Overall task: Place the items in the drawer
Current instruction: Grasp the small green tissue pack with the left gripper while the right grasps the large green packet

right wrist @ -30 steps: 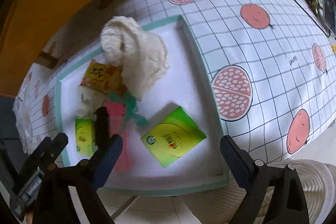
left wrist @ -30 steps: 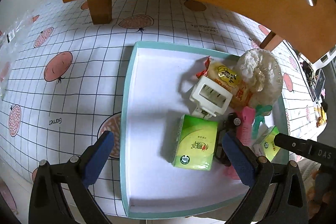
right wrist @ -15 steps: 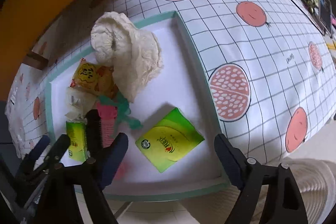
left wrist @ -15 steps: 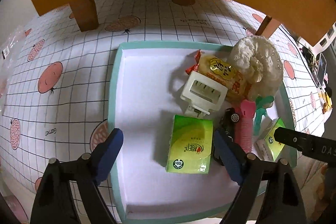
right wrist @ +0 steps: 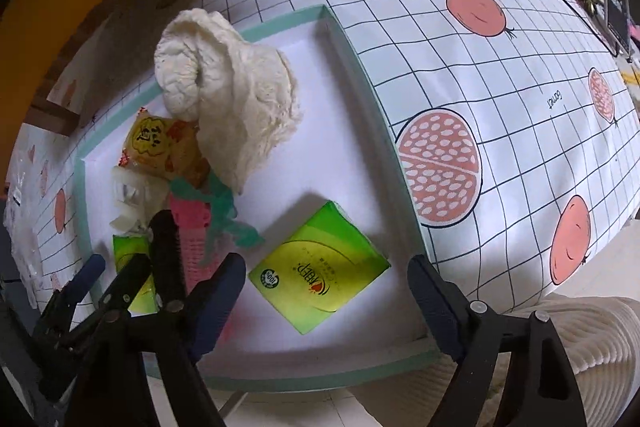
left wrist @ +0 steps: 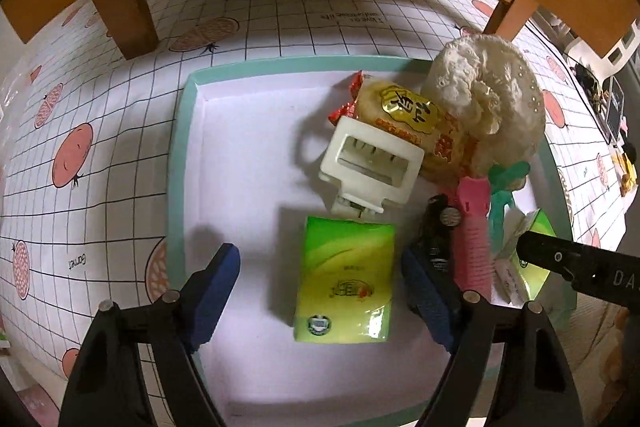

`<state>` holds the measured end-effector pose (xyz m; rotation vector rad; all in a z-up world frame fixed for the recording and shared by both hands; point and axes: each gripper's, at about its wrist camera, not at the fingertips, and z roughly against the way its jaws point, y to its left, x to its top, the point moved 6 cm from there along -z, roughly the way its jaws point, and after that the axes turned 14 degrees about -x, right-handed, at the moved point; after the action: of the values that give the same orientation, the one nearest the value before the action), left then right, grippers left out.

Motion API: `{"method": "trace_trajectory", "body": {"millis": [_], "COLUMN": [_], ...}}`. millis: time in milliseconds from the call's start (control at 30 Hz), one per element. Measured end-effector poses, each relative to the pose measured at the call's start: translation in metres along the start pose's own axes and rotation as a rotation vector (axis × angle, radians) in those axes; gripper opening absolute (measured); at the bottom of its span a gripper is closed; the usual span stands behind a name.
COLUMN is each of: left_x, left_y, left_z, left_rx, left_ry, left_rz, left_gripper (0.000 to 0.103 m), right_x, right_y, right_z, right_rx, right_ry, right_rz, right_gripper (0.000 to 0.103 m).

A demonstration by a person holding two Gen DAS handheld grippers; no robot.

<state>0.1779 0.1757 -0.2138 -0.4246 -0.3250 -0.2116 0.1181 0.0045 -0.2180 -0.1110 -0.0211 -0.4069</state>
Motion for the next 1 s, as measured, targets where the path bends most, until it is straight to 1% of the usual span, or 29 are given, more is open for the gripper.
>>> {"method": "trace_trajectory", "body": {"millis": [67,133,367,533,567,600,800,900,1000], "left_x": [0.000,-0.002,-0.004,-0.005,-0.005,-0.006,-0.008,-0.008,-0.009], "left_y": [0.003,0.007,0.022,0.027,0.028,0.027,0.026,0.026,0.025], "left_z": [-0.004,-0.008,-0.004,-0.002,-0.002,-0.002,-0.001,-0.001,-0.001], "left_rx": [0.016,0.017,0.012,0.007,0.007,0.007,0.005,0.006,0.006], "left_ry": [0.015,0.024,0.005,-0.002,-0.002,-0.002,-0.002,-0.002,-0.002], "left_rz": [0.010,0.035,0.082,0.090,0.090,0.090,0.091,0.091,0.090], "left_gripper": [0.084,0.084,0.083,0.083,0.083,0.083,0.083,0.083,0.083], "right_x": [0.003,0.005,0.013,0.013,0.012,0.012,0.008,0.005,-0.002], "right_y": [0.000,0.002,0.015,0.032,0.035,0.038,0.044,0.042,0.047], "right_z": [-0.004,-0.007,-0.021,-0.029,-0.030,-0.032,-0.041,-0.042,-0.037], "right_rx": [0.001,-0.006,-0.053,-0.084,-0.082,-0.080,-0.059,-0.047,-0.016], "right_ry": [0.006,0.007,0.007,-0.001,0.000,0.008,0.042,0.044,0.038], "right_rz": [-0.006,-0.004,0.004,0.058,0.062,0.067,0.097,0.104,0.120], "right_gripper": [0.085,0.085,0.085,0.085,0.085,0.082,0.081,0.080,0.080]}}
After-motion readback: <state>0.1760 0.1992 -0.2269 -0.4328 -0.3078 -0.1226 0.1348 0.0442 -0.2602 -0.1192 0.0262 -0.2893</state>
